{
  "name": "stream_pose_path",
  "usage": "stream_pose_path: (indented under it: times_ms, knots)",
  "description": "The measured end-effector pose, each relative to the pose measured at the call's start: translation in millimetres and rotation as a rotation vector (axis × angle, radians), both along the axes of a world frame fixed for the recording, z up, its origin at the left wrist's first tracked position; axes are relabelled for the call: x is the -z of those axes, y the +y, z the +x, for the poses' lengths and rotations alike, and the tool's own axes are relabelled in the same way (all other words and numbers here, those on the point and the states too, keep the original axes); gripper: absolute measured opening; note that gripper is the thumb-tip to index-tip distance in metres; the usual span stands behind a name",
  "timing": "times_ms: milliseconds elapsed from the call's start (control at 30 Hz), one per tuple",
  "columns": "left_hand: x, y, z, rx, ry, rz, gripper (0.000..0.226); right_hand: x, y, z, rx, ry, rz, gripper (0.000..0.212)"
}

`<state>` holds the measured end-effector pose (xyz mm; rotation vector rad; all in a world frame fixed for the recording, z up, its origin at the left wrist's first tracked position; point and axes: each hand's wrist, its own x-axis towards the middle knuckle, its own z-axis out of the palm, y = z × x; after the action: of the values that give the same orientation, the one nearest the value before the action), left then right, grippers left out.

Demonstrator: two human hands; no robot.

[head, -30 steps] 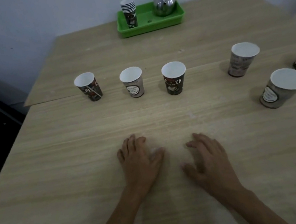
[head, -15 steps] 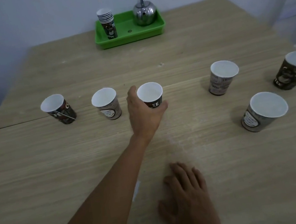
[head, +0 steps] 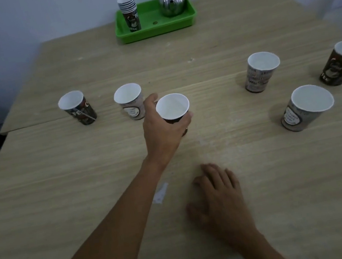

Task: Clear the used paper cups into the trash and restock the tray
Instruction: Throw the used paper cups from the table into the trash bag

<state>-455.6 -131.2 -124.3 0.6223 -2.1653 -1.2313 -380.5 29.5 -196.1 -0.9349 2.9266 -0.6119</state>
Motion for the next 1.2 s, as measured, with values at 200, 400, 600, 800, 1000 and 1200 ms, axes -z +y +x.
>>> stream_pose_path:
  times_ms: [200, 400, 600, 800, 1000, 1200]
  knots:
    - [-4, 9, 109, -0.018, -0.010, 0.023, 0.082, -1, 1, 19, 0.003, 0.006, 0.058, 0.056]
    - [4, 7, 237, -0.075, -0.009, 0.043, 0.085, 1, -1, 111, -0.069, 0.030, 0.064, 0.058]
    - [15, -2, 350, -0.151, -0.014, 0.089, 0.084, 3, -10, 189, -0.059, 0.042, 0.087, 0.064]
    - [12, -8, 426, -0.191, 0.026, 0.082, 0.083, 8, -20, 252, -0.076, 0.048, 0.102, 0.068]
    - [13, -18, 486, -0.226, 0.058, 0.082, 0.083, 12, -18, 287, -0.072, 0.079, 0.101, 0.070]
    - [28, -23, 528, -0.282, 0.104, 0.106, 0.076, 26, -14, 332, -0.205, 0.189, -0.102, 0.048]
